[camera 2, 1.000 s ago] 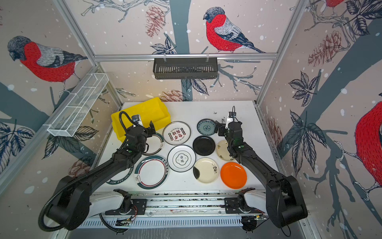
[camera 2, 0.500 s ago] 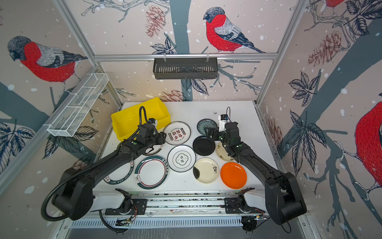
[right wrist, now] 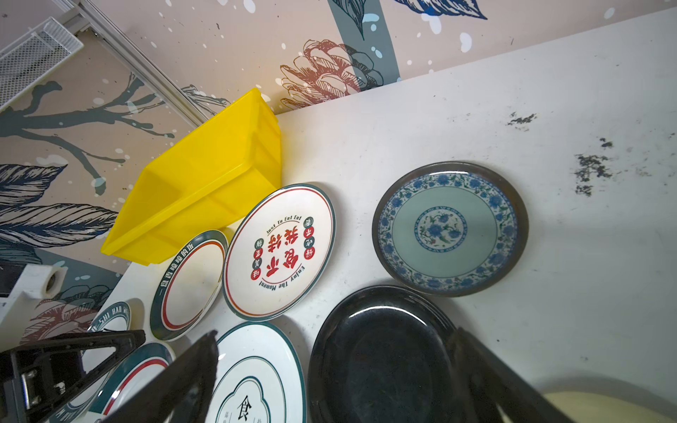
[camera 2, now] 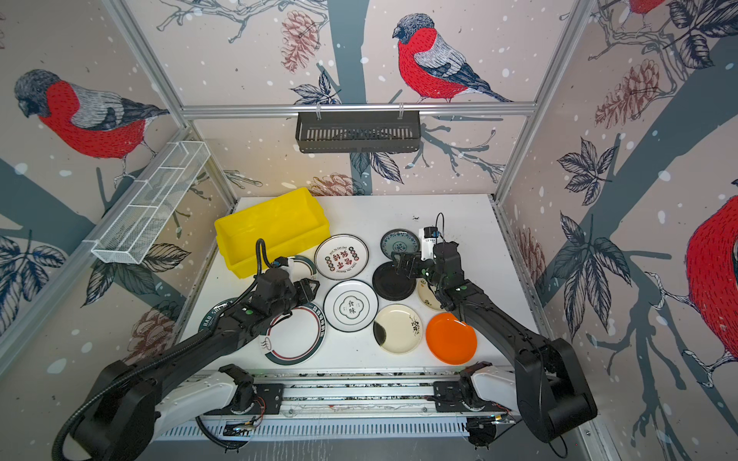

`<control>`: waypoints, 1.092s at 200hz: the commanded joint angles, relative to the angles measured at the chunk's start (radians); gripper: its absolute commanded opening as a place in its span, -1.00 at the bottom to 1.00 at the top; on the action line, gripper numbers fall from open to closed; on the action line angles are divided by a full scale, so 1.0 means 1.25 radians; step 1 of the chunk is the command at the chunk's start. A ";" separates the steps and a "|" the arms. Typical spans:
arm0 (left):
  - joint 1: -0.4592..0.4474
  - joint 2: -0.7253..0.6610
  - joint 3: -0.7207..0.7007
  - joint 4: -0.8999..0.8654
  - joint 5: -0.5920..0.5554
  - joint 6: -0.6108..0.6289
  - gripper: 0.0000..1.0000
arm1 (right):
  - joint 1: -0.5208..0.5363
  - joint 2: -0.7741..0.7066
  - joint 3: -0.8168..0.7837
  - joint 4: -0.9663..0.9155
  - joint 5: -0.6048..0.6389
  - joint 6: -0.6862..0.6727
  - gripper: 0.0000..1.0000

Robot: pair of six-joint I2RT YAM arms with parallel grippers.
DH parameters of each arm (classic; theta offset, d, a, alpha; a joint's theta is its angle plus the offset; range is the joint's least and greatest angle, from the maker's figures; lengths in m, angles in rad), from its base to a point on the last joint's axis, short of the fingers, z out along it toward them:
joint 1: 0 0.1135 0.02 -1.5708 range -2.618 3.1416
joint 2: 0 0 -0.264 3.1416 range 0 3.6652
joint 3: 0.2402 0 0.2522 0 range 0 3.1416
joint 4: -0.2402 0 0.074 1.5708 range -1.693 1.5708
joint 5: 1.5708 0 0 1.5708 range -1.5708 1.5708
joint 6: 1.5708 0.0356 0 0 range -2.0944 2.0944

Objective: Place the plates into the plastic bin on the countertop
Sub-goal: Pick up the plate from the top-center of the table.

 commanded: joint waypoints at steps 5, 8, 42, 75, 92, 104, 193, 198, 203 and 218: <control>0.001 0.002 -0.035 0.116 0.002 -0.100 -0.01 | 0.006 -0.014 -0.005 0.021 0.006 0.016 1.00; 0.001 0.003 -0.039 0.125 0.004 -0.107 -0.03 | 0.006 -0.015 -0.005 0.021 0.008 0.016 1.00; -0.010 0.012 -0.060 0.201 -0.010 -0.145 -0.25 | 0.012 -0.028 -0.010 0.011 0.010 0.013 1.00; -0.034 0.048 -0.063 0.253 -0.047 -0.165 -0.11 | 0.013 -0.051 -0.021 0.004 0.007 0.019 1.00; -0.051 0.080 -0.044 0.247 -0.067 -0.170 -0.12 | 0.013 -0.055 -0.014 -0.018 0.017 0.012 1.00; -0.059 0.105 -0.034 0.250 -0.073 -0.171 -0.13 | 0.013 -0.059 -0.007 -0.036 0.033 0.008 1.00; -0.068 0.237 0.007 0.322 -0.099 -0.191 -0.17 | 0.013 -0.086 -0.017 -0.044 0.057 0.010 1.00; -0.068 0.242 0.011 0.317 -0.105 -0.191 -0.17 | 0.013 -0.086 -0.017 -0.043 0.057 0.011 1.00; -0.068 0.249 0.017 0.307 -0.108 -0.193 -0.17 | 0.013 -0.086 -0.018 -0.042 0.058 0.012 1.00; -0.068 0.267 0.036 0.285 -0.112 -0.196 -0.17 | 0.012 -0.084 -0.018 -0.045 0.062 0.011 1.00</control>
